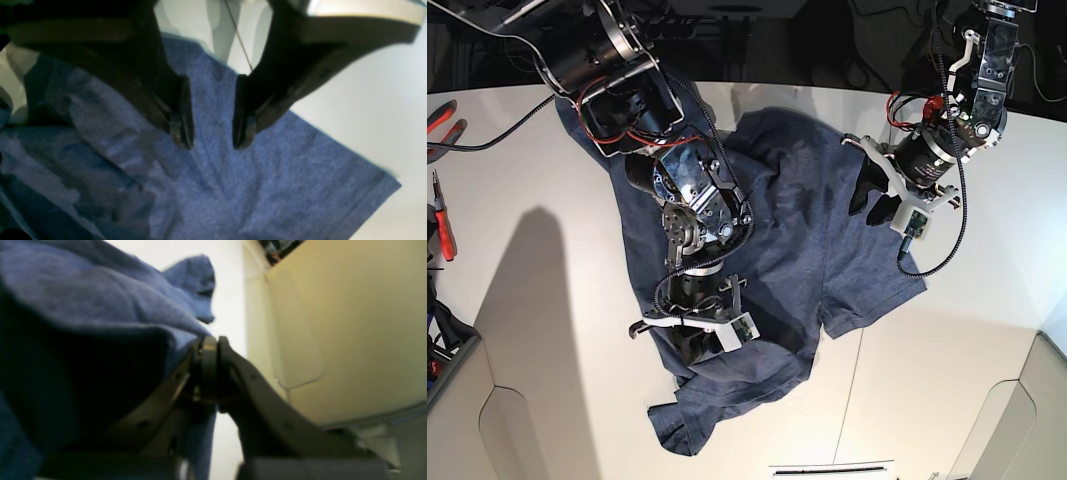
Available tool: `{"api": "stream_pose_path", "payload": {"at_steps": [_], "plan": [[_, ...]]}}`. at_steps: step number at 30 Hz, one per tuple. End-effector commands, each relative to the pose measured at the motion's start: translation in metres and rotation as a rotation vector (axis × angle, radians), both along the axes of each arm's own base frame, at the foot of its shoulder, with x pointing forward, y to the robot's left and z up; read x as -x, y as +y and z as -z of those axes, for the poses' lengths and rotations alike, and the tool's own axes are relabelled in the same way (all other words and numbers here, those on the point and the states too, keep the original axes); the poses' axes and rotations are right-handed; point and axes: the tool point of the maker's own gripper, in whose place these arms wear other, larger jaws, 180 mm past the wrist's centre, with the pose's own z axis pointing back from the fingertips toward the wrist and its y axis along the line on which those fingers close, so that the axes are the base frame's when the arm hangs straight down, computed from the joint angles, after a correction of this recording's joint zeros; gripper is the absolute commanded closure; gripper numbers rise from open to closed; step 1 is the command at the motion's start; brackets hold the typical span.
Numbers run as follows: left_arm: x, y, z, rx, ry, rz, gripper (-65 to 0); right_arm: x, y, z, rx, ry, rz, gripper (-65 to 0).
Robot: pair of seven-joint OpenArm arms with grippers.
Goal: Layout the t-shirt on the table in an organized manner, then fold the t-shirt properly
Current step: 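Drag the grasped fabric with the right gripper away from the shirt body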
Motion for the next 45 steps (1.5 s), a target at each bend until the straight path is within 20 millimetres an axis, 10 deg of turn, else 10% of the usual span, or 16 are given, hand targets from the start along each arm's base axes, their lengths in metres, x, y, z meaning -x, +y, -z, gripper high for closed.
{"api": "stream_pose_path", "payload": {"at_steps": [1, 21, 41, 45], "plan": [[-0.007, 0.0, -0.011, 0.018, -0.043, 0.003, -23.2, -0.012, 0.0, -0.026, 0.011, -0.078, 0.005, 0.0], [-0.006, 0.0, -0.01, 0.015, -0.034, 0.004, -23.2, -0.01, -0.148, -0.04, 0.138, -0.13, 0.34, 0.0], [-0.005, 0.0, -0.01, 0.016, -0.034, 0.008, -23.2, 0.028, -0.233, -0.016, 0.182, -0.07, 0.508, 0.0], [-0.005, 0.0, -0.01, 0.016, -0.034, 0.008, -23.2, 0.035, -0.265, -0.019, 0.159, -0.071, 0.582, -20.8]]}}
